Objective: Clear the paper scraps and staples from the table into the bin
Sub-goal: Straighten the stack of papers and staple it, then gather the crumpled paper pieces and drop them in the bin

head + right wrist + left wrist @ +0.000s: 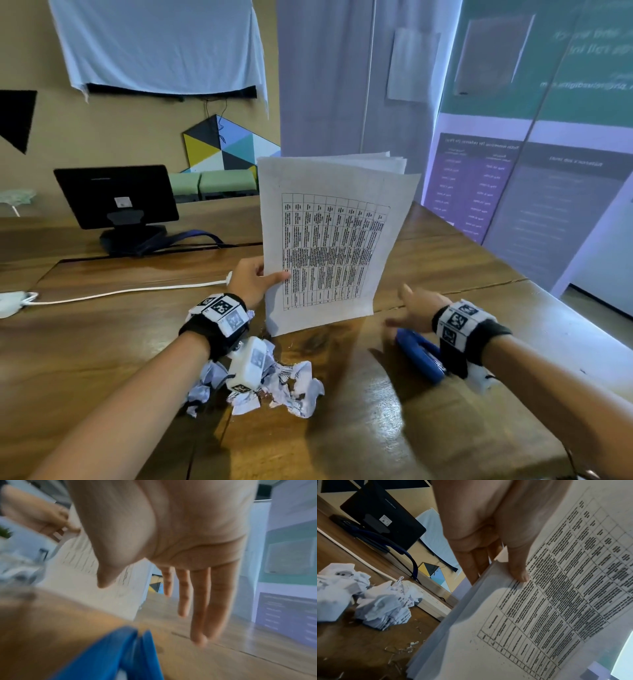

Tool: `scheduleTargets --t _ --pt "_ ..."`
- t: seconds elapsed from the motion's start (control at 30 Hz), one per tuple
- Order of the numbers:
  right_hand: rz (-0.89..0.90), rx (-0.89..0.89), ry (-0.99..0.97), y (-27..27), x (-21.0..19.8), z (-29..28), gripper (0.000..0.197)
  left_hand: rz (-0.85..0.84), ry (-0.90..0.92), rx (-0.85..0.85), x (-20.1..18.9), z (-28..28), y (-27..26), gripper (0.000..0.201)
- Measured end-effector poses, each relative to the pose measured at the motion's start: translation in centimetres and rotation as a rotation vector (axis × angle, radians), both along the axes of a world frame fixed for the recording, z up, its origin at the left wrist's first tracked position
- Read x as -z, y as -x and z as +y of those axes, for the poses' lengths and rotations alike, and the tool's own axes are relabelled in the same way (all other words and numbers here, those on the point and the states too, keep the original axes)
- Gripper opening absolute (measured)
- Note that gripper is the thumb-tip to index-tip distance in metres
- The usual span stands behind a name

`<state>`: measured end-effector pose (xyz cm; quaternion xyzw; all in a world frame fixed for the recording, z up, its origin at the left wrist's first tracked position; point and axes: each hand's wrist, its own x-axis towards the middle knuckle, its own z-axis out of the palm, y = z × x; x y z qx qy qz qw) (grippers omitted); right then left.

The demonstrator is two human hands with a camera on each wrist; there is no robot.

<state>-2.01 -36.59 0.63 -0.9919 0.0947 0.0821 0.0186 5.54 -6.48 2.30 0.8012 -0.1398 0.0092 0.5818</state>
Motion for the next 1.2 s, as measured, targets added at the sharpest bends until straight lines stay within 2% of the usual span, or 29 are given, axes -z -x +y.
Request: scheduleTargets --t 0.07,0.13,0.2,0.3,0.4,0.53,0.6,0.67,0.77,0.87,0.97,1.03,1.2 --pt "-0.141 -0.041 -0.286 -1.9 -1.1 0.5 0.086 0.001 0.015 0.002 -0.1 -0.3 0.1 0.019" --pt "-0.234 -0.13 -0.521 -3.1 -1.7 1.1 0.08 -0.004 0.062 0.004 -0.6 -0.7 0.2 0.018" --pt "-0.27 -0.12 -0.71 -4.1 -1.2 1.3 0.06 -0.023 0.121 0.0 -1.6 -1.2 0.3 0.013" --pt "-0.361 -0.033 -1.055 -4.6 -1.0 1.3 0.012 -0.082 0.141 0.015 -3.5 -1.7 -0.6 0.021" --pt "-0.511 -0.005 -1.242 -4.6 -1.8 1.4 0.009 -0.101 0.135 0.03 -4.9 -2.7 -1.8 0.018" --pt "-0.587 0.086 -1.489 -5.8 -2.4 0.2 0.014 -0.115 0.103 -0.003 -4.6 -4.8 -3.1 0.018" --pt "-0.579 0.141 -1.501 -6.9 -2.2 -0.8 0.023 -0.084 0.075 -0.008 -3.4 -5.8 -4.0 0.025" --pt "-0.554 0.179 -1.426 -8.1 -1.4 -2.0 0.017 -0.005 0.036 0.005 -1.9 -6.8 -5.2 0.033" --pt "-0.507 0.229 -1.245 -10.1 -0.6 -3.5 0.012 0.125 -0.036 0.05 -0.4 -8.4 -6.9 0.04" --pt "-0.435 0.287 -0.978 -12.3 -0.2 -4.9 0.031 0.167 -0.171 0.132 0.6 -10.0 -8.2 0.053" --pt "-0.338 0.325 -0.855 -14.5 0.5 -6.0 0.027 0.193 -0.315 0.2 0.9 -11.3 -9.6 0.067" --pt "-0.288 0.353 -0.823 -15.9 1.1 -6.5 0.023 0.219 -0.371 0.206 0.8 -12.3 -10.6 0.068" --pt "-0.181 0.347 -0.737 -18.8 1.9 -6.5 0.028 0.266 -0.51 0.129 2.2 -13.9 -13.5 0.064"
